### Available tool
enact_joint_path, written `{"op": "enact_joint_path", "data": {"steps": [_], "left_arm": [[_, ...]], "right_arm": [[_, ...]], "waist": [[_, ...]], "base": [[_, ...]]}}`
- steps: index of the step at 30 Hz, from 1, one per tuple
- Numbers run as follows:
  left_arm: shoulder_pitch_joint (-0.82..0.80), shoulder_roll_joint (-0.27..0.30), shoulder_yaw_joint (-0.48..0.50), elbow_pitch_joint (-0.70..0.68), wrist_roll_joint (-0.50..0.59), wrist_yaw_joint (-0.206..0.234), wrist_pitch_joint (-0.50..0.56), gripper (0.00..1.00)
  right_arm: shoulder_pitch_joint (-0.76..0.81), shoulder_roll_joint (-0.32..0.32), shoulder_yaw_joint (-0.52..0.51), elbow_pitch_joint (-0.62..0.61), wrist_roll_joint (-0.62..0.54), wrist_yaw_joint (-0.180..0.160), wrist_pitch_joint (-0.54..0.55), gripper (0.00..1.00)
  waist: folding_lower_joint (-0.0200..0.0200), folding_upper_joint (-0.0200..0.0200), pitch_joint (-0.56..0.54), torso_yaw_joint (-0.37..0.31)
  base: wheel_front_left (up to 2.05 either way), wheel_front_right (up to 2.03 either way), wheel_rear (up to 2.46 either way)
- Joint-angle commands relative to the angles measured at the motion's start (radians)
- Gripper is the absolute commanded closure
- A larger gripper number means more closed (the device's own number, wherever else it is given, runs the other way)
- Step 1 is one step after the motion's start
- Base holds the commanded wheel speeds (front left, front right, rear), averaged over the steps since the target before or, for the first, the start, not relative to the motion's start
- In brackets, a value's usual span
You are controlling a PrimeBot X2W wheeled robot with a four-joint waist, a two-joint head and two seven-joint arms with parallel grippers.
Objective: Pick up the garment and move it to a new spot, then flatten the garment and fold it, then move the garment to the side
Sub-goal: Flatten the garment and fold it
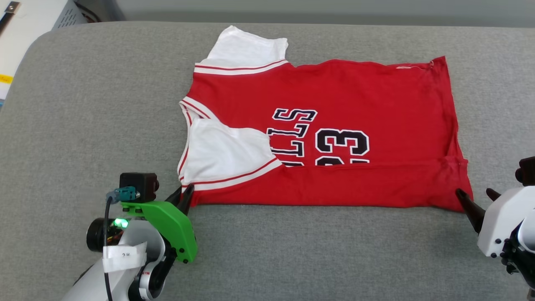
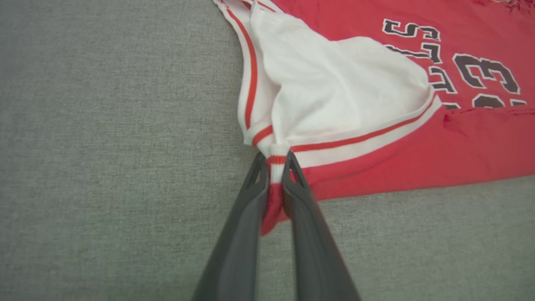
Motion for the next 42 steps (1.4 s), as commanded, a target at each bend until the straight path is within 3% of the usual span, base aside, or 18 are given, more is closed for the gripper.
{"op": "enact_joint_path", "data": {"steps": [1, 8, 15, 18, 19, 30, 42], "left_arm": [[0.008, 0.008, 0.005, -0.025, 0.001, 0.007, -0.01, 1.0], [0.011, 0.031, 0.007, -0.144, 0.016, 0.029, -0.002, 1.0], [0.014, 0.034, 0.0, -0.171, 0.019, 0.039, 0.007, 1.0], [0.016, 0.037, -0.004, -0.163, 0.019, 0.04, 0.012, 1.0], [0.017, 0.037, -0.006, -0.159, 0.019, 0.039, 0.014, 1.0], [0.059, 0.047, -0.023, -0.089, 0.001, 0.032, 0.025, 1.0], [0.172, 0.081, -0.046, -0.097, -0.035, 0.042, 0.058, 1.0]], "right_arm": [[-0.022, 0.004, -0.009, 0.015, -0.018, -0.001, 0.009, 0.0], [-0.058, 0.043, -0.042, 0.112, -0.022, -0.001, 0.046, 0.0], [-0.079, 0.045, -0.03, 0.207, -0.026, -0.001, 0.042, 0.0], [-0.087, 0.049, -0.033, 0.229, -0.019, -0.001, 0.037, 0.9], [-0.09, 0.051, -0.034, 0.236, -0.015, -0.001, 0.035, 1.0], [-0.065, 0.022, -0.045, 0.242, 0.028, -0.001, 0.028, 1.0], [0.108, -0.012, -0.095, 0.072, 0.066, -0.001, 0.135, 1.0]], "waist": [[0.0, 0.0, 0.0, 0.016], [0.0, 0.0, 0.031, 0.039], [0.0, 0.0, 0.055, 0.046], [0.0, 0.0, 0.056, 0.046], [0.0, 0.0, 0.055, 0.046], [0.0, 0.0, -0.043, 0.029], [0.0, 0.0, -0.134, 0.019]], "base": [[0.0, 0.0, 0.0], [0.0, 0.0, 0.0], [0.0, 0.0, 0.0], [0.0, 0.0, 0.0], [0.0, 0.0, 0.0], [0.0, 0.0, 0.0], [0.0, 0.0, 0.0]]}}
